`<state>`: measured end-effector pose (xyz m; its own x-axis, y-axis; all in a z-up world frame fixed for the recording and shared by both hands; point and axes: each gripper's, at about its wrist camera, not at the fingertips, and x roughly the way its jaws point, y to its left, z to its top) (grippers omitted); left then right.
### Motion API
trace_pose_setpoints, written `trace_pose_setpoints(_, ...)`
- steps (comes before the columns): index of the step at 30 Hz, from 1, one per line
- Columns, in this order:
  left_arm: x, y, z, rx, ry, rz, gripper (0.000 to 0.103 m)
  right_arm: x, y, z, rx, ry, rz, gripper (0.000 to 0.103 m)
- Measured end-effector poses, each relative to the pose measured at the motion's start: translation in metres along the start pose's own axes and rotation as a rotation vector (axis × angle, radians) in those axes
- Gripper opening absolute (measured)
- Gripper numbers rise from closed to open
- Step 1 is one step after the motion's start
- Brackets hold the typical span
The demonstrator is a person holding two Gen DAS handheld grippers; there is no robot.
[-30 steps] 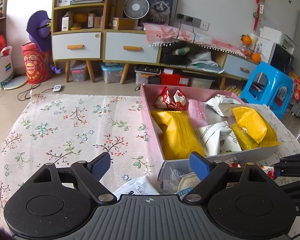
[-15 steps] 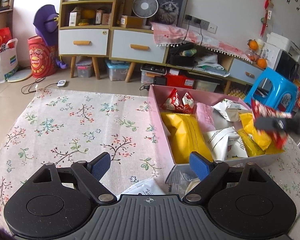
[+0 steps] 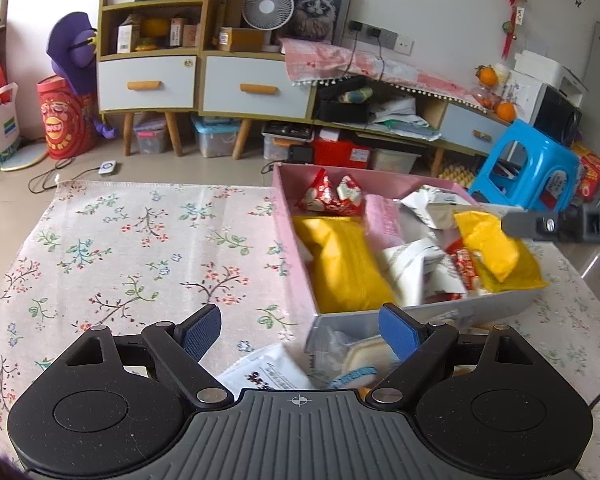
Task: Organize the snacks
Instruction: 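Lower the red-white bag into the box and open the right tool while the left tool withdraws, then withdraw both open tools from the box toward the remaining snacks on the table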
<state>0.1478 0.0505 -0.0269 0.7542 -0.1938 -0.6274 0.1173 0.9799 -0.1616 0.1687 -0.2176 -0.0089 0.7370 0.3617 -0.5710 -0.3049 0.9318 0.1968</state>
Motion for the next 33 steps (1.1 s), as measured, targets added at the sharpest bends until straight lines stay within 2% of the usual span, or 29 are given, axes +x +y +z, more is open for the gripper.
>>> trace_pose_setpoints(7,-0.032,-0.012,-0.002,0.055,-0.013,-0.018,0.092,-0.031,0.008,-0.008,-0.042,0.007,0.013,0.068)
trace_pose_setpoints(15,-0.073,-0.02,-0.02,0.111,0.007,-0.026,0.094,-0.064,0.026,-0.029,-0.051,0.011,0.087,0.08)
trace_pose_setpoints(25,-0.097,-0.016,-0.06,0.112,0.042,-0.039,0.094,-0.092,0.041,-0.083,-0.133,0.062,0.145,0.083)
trace_pose_setpoints(33,-0.112,-0.019,-0.088,0.137,0.04,-0.049,0.094,-0.097,0.052,-0.126,-0.2,0.118,0.141,0.083)
